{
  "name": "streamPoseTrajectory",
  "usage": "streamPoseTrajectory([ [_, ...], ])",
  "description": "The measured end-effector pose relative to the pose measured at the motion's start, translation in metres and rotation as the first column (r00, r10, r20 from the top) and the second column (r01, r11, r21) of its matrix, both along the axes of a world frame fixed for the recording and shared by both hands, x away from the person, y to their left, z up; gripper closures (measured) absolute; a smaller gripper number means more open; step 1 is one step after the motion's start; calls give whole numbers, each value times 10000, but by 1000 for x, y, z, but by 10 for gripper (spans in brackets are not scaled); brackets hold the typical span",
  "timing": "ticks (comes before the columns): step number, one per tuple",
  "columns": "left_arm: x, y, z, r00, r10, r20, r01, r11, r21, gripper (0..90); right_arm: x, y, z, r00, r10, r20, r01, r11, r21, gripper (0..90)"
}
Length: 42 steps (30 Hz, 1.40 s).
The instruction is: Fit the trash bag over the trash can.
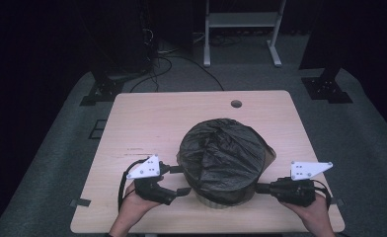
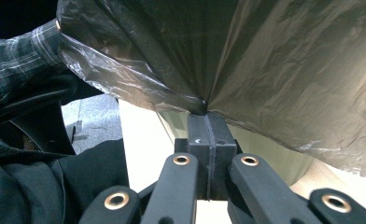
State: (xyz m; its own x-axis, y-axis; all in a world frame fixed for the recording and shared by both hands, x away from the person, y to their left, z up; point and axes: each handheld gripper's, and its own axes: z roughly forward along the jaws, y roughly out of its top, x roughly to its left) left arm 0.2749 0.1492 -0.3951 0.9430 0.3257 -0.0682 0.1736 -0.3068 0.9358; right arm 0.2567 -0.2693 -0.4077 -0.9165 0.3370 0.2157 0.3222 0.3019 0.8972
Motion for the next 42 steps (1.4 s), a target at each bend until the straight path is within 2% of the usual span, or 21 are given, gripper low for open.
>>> streamPoseTrajectory([
  [2,-2,-4,1,9993,334,196,-336,9993,131,274,0,1,1,10000,-1,34,1,10000,26,900],
  [3,-3,-4,1,9983,478,343,-485,9986,190,319,0,1,1,10000,9,37,-9,10000,25,900],
  [8,-4,-7,1,9965,541,636,-557,9982,236,686,1,1,1,10000,-52,58,52,9999,91,900],
  [11,-4,-7,1,9981,236,570,-242,9996,110,878,1,0,1,9999,-95,74,94,9999,101,900],
  [12,-4,-7,1,9988,136,473,-141,9999,97,896,1,-1,1,9999,-91,77,90,9999,103,900],
  [16,-4,-9,-6,9997,-107,235,97,9990,437,897,1,1,0,10000,-83,2,83,10000,-48,900],
  [23,4,-2,-24,9989,40,-467,10,9944,1055,898,9,-6,-16,9978,-469,-477,442,9974,-567,900],
  [27,8,1,-33,9964,144,-836,-10,9874,1584,898,17,-12,-28,9935,-796,-809,719,9929,-949,900],
  [30,10,0,-40,9938,225,-1087,0,9793,2026,898,20,-12,-35,9906,-964,-967,822,9865,-1418,900],
  [34,12,-2,-46,9895,330,-1406,48,9655,2603,898,22,-10,-41,9880,-1137,-1047,921,9770,-1922,900],
  [36,13,-3,-49,9880,459,-1473,6,9536,3011,897,23,-10,-43,9859,-1268,-1093,1016,9721,-2113,900],
  [37,13,-3,-51,9874,482,-1508,13,9499,3125,897,24,-11,-44,9851,-1314,-1113,1047,9702,-2185,900],
  [40,14,-2,-54,9854,447,-1642,95,9487,3159,896,24,-12,-46,9839,-1350,-1171,1063,9689,-2236,900],
  [41,14,-1,-53,9868,480,-1548,31,9495,3138,893,24,-12,-45,9847,-1322,-1131,1046,9693,-2224,900],
  [42,15,0,-52,9871,564,-1501,-84,9529,3031,806,23,-13,-44,9864,-1305,-1001,1065,9705,-2162,900],
])
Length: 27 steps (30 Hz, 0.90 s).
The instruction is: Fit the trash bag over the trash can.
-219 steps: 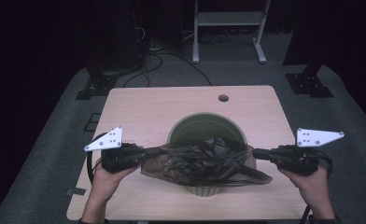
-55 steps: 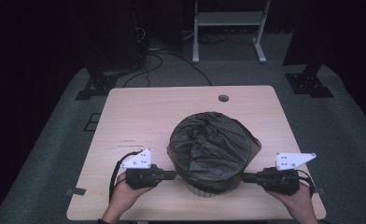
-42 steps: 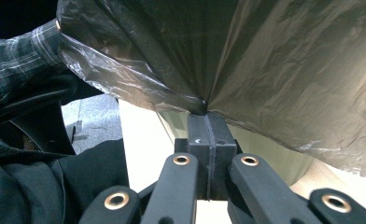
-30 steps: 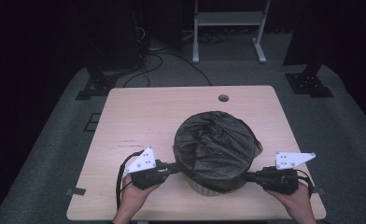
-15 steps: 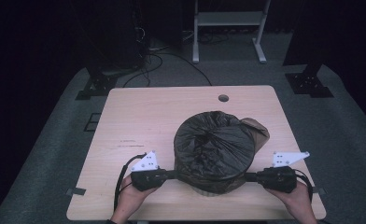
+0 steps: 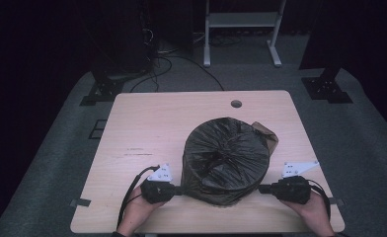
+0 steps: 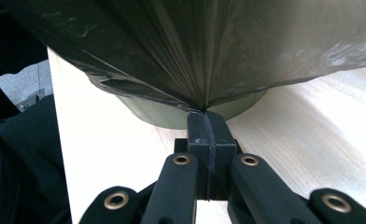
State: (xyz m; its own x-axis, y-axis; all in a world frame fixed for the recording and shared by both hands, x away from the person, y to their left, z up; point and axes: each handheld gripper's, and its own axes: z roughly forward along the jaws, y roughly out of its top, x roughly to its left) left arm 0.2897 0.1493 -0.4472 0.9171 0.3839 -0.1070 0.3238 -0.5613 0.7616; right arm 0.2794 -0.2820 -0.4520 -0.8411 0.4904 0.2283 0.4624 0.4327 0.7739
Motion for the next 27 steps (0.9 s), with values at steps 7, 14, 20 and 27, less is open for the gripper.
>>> streamPoseTrajectory([
  [7,2,15,23,9987,36,515,37,9900,-1411,452,-5,-11,22,9930,-313,1140,165,9916,1280,480],
  [14,8,19,46,9904,-82,1377,412,9703,-2384,250,-1,-26,51,9774,-351,2084,-207,9655,2596,338],
  [20,14,19,63,9839,-192,1775,703,9555,-2865,186,9,-22,71,9675,-47,2530,-670,9593,2742,332],
  [27,13,32,82,9759,-708,2063,1327,9435,-3036,108,18,-16,75,9652,469,2571,-1173,9569,2658,426],
])
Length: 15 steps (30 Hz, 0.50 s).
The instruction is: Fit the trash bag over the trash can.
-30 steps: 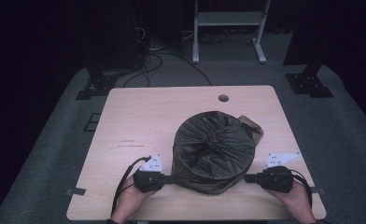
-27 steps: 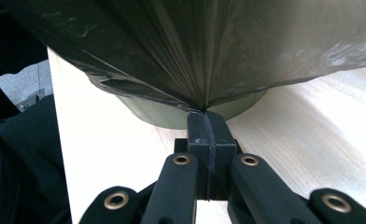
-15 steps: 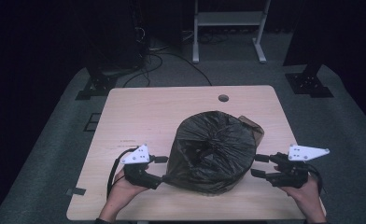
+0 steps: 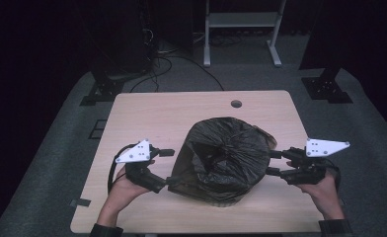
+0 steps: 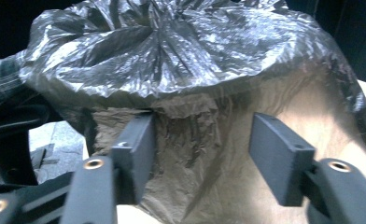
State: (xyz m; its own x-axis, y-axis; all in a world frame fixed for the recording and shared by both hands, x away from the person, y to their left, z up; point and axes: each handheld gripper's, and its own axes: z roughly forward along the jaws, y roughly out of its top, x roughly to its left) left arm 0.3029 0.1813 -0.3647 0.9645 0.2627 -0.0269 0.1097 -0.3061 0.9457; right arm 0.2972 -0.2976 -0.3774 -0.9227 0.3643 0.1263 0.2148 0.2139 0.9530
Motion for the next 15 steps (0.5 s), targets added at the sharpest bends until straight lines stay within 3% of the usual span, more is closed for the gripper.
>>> streamPoseTrajectory([
  [4,-4,11,9,9997,-62,238,68,9997,-240,97,1,1,0,9999,124,49,-124,9999,13,437],
  [9,4,5,6,9998,-132,128,133,9999,-63,136,4,6,0,9994,325,92,-324,9994,-72,540],
  [13,14,-4,-5,9985,-541,-93,543,9983,207,251,6,11,1,9993,309,206,-305,9992,-240,633],
  [15,17,-9,-8,9973,-731,-17,731,9972,174,344,7,12,1,9994,298,181,-293,9992,-272,692],
])
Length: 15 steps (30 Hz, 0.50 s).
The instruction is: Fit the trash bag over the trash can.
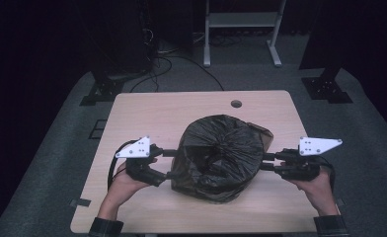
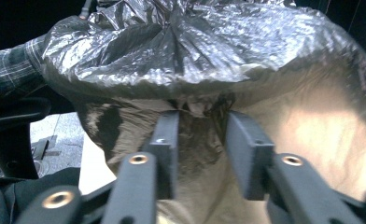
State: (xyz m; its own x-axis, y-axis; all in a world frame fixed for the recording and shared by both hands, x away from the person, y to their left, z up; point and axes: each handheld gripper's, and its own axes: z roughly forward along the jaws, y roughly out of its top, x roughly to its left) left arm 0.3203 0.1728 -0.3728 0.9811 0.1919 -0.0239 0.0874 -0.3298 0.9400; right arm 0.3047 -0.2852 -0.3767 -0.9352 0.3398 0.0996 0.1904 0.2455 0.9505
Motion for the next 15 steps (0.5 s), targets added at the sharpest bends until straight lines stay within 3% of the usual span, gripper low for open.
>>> streamPoseTrajectory([
  [4,2,0,-2,10000,53,10,-53,10000,35,660,3,3,0,9998,-182,-18,182,9998,44,898],
  [7,1,1,-4,9999,37,-103,-36,9998,175,864,7,7,-1,9994,-141,-311,146,9998,160,900],
  [12,-1,3,-19,9982,43,-603,-3,9979,647,896,12,18,-9,9974,-64,-714,33,9990,-441,900],
  [15,-3,5,-27,9970,72,-776,-16,9974,724,896,14,23,-15,9962,-70,-872,8,9974,-714,900],
])
